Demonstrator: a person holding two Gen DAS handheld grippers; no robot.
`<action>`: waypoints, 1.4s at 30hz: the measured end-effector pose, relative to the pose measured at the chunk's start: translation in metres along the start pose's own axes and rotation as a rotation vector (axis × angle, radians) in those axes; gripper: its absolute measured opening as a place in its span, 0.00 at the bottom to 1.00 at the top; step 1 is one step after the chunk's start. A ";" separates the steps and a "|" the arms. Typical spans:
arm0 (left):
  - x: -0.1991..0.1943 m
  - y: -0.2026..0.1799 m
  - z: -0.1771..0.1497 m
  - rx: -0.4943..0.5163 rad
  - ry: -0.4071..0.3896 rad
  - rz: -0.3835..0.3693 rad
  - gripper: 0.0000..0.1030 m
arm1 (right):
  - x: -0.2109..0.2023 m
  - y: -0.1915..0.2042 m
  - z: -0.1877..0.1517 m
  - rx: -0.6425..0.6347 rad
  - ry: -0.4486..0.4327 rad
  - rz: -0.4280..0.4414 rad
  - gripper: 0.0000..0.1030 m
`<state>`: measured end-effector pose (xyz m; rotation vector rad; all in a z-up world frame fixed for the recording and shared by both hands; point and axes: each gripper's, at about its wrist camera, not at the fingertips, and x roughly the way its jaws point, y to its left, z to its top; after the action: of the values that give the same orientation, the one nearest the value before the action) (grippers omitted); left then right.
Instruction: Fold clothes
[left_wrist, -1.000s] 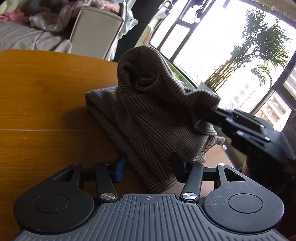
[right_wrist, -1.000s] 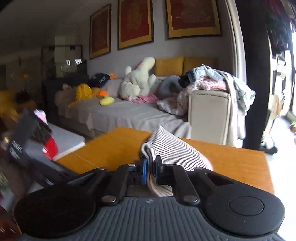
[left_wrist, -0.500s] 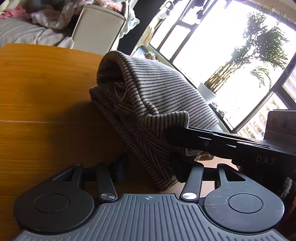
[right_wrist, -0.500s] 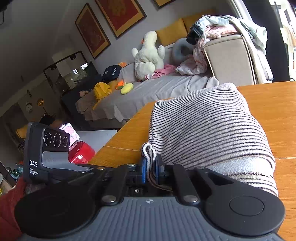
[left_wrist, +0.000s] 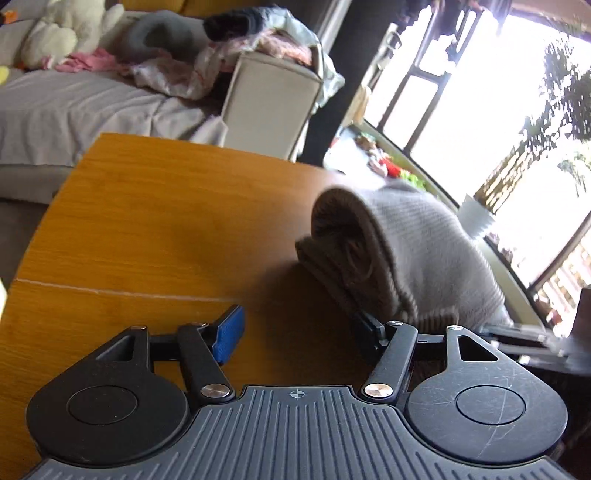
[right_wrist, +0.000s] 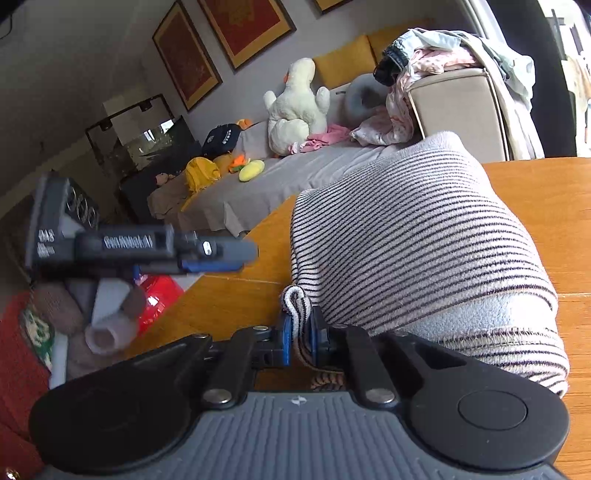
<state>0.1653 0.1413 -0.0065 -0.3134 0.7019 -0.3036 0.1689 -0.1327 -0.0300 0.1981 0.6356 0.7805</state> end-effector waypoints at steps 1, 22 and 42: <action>-0.007 0.000 0.006 -0.010 -0.032 -0.019 0.65 | 0.002 0.005 -0.002 -0.029 0.001 -0.016 0.10; 0.063 -0.072 0.020 0.183 -0.016 -0.190 0.68 | -0.054 -0.073 0.033 0.102 -0.112 -0.200 1.00; 0.074 -0.031 0.010 0.009 0.075 -0.169 1.00 | -0.038 -0.054 -0.001 0.086 0.020 -0.190 0.76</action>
<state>0.2204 0.0873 -0.0302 -0.3554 0.7491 -0.4807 0.1801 -0.1975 -0.0342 0.2052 0.6970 0.5730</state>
